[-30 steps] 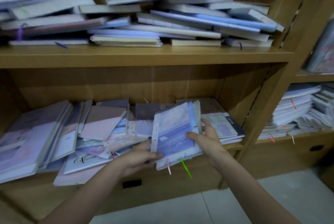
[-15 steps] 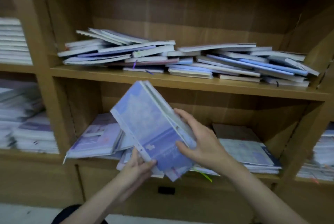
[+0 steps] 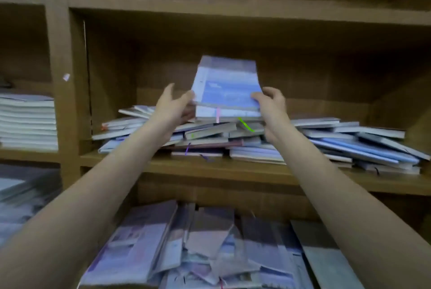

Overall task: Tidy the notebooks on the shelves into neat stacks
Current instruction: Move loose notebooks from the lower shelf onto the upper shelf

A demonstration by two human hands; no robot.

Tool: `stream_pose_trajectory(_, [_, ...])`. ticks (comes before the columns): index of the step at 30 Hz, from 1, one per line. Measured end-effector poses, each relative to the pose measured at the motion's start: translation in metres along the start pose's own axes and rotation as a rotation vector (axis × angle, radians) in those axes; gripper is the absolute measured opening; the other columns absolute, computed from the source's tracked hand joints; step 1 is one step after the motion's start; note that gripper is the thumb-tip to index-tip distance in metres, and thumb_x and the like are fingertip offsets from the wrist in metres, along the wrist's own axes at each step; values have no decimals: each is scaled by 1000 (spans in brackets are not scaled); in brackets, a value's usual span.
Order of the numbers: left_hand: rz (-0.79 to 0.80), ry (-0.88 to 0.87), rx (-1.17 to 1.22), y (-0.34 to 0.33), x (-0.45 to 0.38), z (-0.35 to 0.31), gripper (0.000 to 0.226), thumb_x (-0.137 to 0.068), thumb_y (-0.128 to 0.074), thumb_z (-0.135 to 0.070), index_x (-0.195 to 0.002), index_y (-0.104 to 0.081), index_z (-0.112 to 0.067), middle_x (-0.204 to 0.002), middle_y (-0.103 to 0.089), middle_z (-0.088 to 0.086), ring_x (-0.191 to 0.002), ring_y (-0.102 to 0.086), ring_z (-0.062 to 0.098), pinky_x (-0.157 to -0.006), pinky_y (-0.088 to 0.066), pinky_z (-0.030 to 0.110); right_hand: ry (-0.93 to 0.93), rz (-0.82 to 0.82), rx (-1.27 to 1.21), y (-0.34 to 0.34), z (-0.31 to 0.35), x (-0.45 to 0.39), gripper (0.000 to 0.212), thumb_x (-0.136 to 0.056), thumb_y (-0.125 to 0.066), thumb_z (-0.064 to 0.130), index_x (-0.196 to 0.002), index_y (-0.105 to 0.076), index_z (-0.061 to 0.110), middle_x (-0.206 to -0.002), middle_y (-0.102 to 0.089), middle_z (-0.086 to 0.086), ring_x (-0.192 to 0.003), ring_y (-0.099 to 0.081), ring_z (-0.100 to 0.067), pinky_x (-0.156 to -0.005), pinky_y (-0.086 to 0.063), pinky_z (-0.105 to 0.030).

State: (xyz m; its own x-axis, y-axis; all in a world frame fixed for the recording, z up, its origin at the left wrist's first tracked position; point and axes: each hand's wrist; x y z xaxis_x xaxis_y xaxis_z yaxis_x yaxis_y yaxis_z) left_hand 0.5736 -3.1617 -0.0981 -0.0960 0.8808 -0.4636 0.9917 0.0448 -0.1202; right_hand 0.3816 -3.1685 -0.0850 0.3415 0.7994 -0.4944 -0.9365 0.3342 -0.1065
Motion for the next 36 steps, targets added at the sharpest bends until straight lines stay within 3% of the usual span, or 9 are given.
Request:
stream_pose_trajectory(2, [-95,-195,-397,0,-25,6,63,-95,-50,-21,-148,-17,-20,-125,-56,12,-100,-59,21,-86,-46,32,-145,170,153,-10,-9,-33,44,-95,-53,24,-131,-44,0,-98,-51,-5,-71,-45,-10,-64,-38,-22])
stream_pose_trajectory(5, [85,-424,-1007,-2,-36,43,55,-95,-49,-23,-146,-28,-21,-145,-38,8,-133,-34,26,-107,-30,36,-235,408,279,-2,-25,-45,26,-100,-44,19,-108,-56,-3,-91,-58,-11,-80,-56,-21,-83,-45,-34])
stream_pose_trajectory(8, [157,-425,-1297,-14,-36,73,51,-95,-46,-29,-144,-31,-28,-153,-23,-1,-143,-12,27,-112,-15,43,-177,352,207,24,-20,-42,21,-97,-44,1,-117,-52,-2,-102,-60,-16,-96,-61,-28,-89,-48,-32])
stream_pose_trajectory(13, [-118,-636,-1269,-33,-28,86,41,-82,-59,-5,-122,-57,-10,-126,-51,20,-129,-35,42,-101,-28,55,-105,-172,239,82,-49,-15,22,-96,-52,17,-93,-63,-2,-76,-68,-17,-60,-66,-22,-60,-56,-30])
stream_pose_trajectory(19, [23,-902,-1277,-58,-26,94,38,-68,-57,-3,-106,-59,-6,-130,-53,20,-124,-46,40,-98,-38,55,-364,-162,-181,63,-71,-27,44,-91,-61,33,-120,-44,4,-112,-60,-17,-81,-67,-28,-57,-56,-29])
stream_pose_trajectory(23, [101,-776,-1375,-64,-26,98,43,-84,-48,-9,-126,-47,-7,-149,-31,16,-139,-25,35,-109,-26,50,-375,-215,-131,40,-73,-44,38,-92,-55,9,-126,-40,0,-124,-53,-17,-90,-62,-29,-58,-56,-29])
stream_pose_trajectory(25, [105,-703,-1424,-63,-28,98,48,-91,-44,-14,-137,-35,-9,-154,-17,15,-143,-12,33,-113,-15,44,-336,-254,-24,50,-63,-44,35,-95,-48,11,-126,-40,0,-120,-52,-11,-97,-57,-28,-73,-52,-35])
stream_pose_trajectory(31, [167,-582,-1471,-59,-21,89,54,-95,-40,-21,-145,-22,-15,-157,-3,13,-144,-3,31,-114,-10,44,-157,-242,-25,111,-7,-24,23,-96,-44,6,-119,-39,6,-95,-53,-8,-86,-57,-22,-66,-52,-33])
stream_pose_trajectory(36, [98,-466,-790,-67,19,73,43,-94,-47,-12,-136,-38,-8,-139,-43,10,-128,-40,24,-103,-30,33,-159,49,-176,168,2,30,31,-94,-45,6,-125,-49,7,-113,-65,-9,-95,-66,-23,-79,-55,-37])
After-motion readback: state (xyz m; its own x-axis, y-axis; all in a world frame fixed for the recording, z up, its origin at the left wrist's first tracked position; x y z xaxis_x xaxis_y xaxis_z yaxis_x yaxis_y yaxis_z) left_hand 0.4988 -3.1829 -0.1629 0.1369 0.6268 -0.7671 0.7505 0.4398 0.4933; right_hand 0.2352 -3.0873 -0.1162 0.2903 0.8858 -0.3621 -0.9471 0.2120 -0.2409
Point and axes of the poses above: each hand's wrist, its own x-axis away from the middle knuckle, its own y-axis out of the back of the hand, z = x × y
